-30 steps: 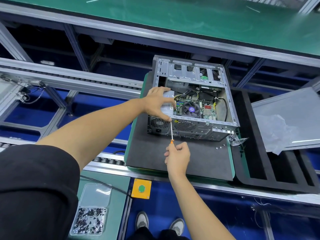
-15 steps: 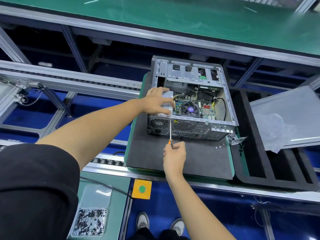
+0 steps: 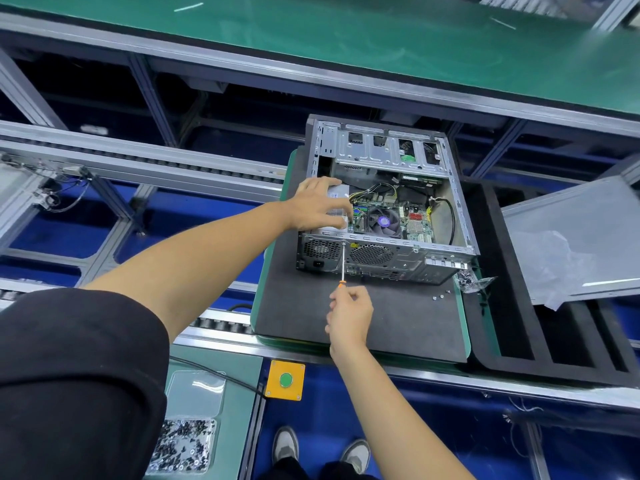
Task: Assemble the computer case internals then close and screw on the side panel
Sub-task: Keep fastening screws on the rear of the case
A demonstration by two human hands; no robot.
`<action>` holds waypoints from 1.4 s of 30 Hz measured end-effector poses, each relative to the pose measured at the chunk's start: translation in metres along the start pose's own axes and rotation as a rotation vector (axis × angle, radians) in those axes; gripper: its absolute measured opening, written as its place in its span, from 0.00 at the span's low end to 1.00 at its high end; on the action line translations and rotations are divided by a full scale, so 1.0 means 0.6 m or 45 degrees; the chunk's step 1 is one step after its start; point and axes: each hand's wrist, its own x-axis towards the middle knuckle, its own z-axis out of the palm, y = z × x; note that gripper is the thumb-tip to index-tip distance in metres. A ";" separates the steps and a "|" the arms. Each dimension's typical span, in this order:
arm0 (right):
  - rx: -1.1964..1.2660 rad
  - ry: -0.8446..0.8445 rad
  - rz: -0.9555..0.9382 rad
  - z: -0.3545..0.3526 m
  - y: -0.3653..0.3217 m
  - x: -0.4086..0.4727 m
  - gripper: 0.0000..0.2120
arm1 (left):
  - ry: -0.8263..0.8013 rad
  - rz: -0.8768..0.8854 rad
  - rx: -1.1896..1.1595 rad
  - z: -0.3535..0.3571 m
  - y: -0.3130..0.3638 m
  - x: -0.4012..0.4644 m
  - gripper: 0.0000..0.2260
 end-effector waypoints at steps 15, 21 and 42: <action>-0.136 0.109 -0.206 -0.008 0.000 -0.003 0.07 | -0.045 0.067 0.168 -0.002 -0.008 0.006 0.35; -0.067 0.098 -0.167 -0.010 -0.005 -0.004 0.06 | -0.044 0.033 0.067 -0.005 -0.014 0.019 0.30; -0.055 0.088 -0.162 -0.006 -0.002 0.002 0.08 | 0.410 -0.151 0.307 0.016 -0.009 0.083 0.29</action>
